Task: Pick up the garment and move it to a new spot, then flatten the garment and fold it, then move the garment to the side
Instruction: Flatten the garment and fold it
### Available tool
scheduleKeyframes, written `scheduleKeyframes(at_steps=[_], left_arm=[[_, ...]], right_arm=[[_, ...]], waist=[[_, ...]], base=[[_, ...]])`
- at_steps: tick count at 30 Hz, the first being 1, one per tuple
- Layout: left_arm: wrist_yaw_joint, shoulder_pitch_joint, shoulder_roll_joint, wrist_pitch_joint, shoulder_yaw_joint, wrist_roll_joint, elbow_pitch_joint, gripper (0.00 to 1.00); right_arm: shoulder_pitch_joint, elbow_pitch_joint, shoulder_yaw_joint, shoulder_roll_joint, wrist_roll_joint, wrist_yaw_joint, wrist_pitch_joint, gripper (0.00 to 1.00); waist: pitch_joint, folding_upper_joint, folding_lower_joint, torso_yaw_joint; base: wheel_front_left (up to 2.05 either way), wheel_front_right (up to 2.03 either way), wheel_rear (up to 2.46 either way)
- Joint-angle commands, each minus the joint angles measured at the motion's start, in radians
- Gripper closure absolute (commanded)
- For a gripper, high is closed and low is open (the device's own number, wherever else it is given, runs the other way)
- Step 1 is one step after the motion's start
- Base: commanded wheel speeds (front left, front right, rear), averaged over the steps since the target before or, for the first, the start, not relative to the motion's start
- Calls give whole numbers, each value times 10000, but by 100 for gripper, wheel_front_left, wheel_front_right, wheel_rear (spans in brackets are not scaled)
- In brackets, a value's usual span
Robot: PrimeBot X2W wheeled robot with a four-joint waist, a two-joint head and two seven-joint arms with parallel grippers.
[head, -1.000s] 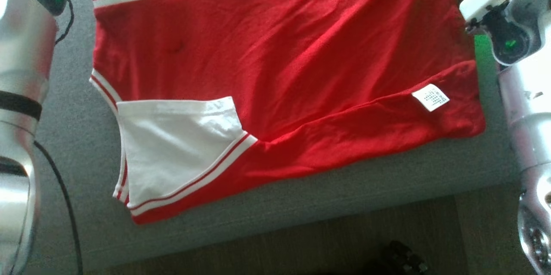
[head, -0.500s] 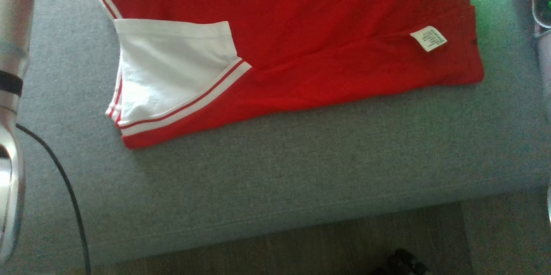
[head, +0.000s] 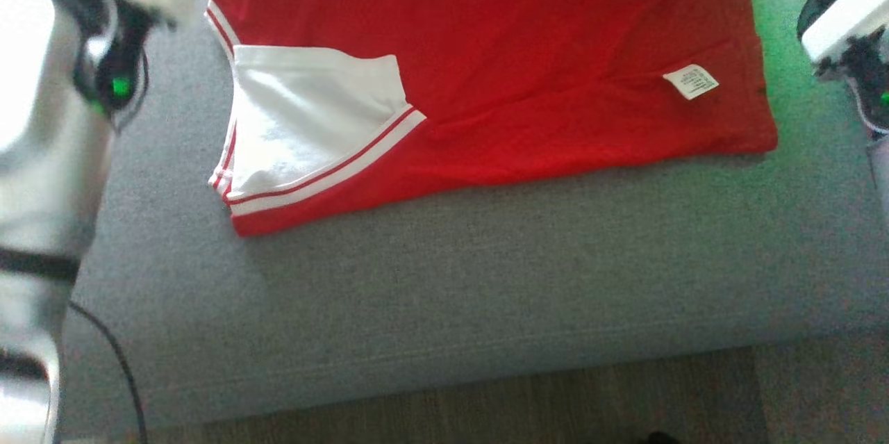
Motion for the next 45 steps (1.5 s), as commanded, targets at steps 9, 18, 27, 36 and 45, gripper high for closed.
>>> scheduleKeyframes(at_steps=[9, 18, 27, 36, 45], left_arm=[[1431, 3242, 2048, 831, 704, -435, -5036, 100], [2832, 5861, 2675, 1400, 986, -863, -7703, 100], [3216, 6816, 2206, 1366, 617, -1067, -7696, 100], [3427, 6792, 1454, 1108, 290, -1049, -6737, 0], [4367, 7735, 769, -143, 211, -558, -7030, 0]], right_arm=[[1211, -896, -272, -481, 23, -4, 535, 100], [1959, -1228, -711, -470, -295, -4, 938, 100], [2352, -1278, -1162, -205, -886, -4, 1497, 81], [2770, -1705, -1787, 142, -1287, -4, 1316, 0], [4789, -3334, -2838, 1178, -2097, -4, 197, 0]], waist=[[-336, -1, 1, 52], [-319, -1, 1, 172], [-212, -1, 1, 371], [-626, -1, 1, 339], [-1565, -1, 1, 97]], base=[[0, 0, 0], [0, 0, 0], [0, 0, 0], [0, 0, 0], [0, 0, 0]])
